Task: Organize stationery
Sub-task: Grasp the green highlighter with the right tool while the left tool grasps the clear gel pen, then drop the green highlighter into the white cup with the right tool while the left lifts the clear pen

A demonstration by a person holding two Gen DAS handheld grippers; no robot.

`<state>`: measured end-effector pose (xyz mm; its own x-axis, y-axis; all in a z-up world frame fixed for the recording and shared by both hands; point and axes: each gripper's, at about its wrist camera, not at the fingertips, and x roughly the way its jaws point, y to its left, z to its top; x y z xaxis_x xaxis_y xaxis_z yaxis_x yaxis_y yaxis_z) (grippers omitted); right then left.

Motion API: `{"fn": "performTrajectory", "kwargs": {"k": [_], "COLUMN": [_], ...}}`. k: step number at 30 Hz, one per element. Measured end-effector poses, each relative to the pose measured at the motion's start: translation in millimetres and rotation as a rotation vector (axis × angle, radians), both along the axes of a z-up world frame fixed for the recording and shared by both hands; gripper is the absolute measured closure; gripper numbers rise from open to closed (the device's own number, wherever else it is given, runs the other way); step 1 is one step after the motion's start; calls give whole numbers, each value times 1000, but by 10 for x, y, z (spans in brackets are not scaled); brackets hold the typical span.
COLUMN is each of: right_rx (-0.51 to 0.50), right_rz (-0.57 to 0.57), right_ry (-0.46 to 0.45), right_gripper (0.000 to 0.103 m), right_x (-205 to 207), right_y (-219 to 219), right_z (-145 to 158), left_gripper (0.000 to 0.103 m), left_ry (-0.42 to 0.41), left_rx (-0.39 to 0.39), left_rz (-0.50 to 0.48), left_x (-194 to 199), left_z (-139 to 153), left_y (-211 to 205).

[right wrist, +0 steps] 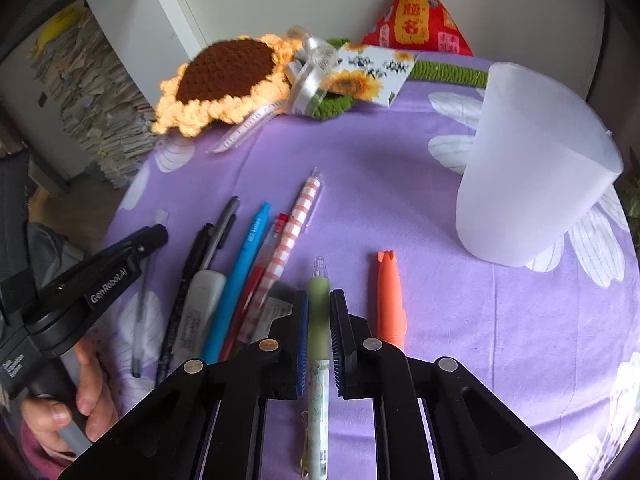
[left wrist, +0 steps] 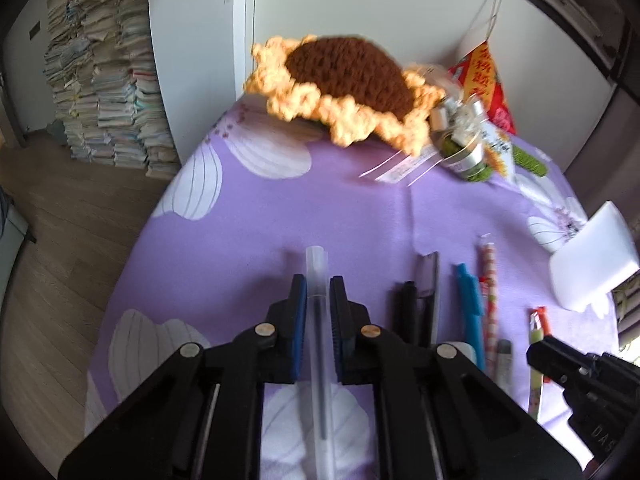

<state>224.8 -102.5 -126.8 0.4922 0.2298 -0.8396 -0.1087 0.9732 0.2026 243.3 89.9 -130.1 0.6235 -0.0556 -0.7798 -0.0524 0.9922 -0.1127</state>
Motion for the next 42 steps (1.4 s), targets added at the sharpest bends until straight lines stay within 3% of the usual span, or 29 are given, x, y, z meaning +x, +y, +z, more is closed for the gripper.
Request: {"fn": "performTrajectory", "kwargs": {"k": [4,19,30,35,42], "right_rx": [27,104,87,63,52], "right_rz": [6,-48,-106,-167,-248], "right_ry": [-63,-266,-381,-448,-483], "right_gripper": [92,92,92,92,92], "right_x": [-154,-771,-1010,-938,-648], "right_y": [-80,-387,-685,-899,-1156], "right_z": [246,979,1387,1606,1744], "left_gripper": [94,94,93,76,76], "left_ry": [-75,-218,-41,38,82], "left_rx": [0,-20,12,44,51], "left_rz": [-25,-55,-46,-28,0], "left_x": [-176,-780,-616,-415,-195], "left_z": [253,851,368,126,-5], "left_y": [-56,-131,-221,-260,-217]}}
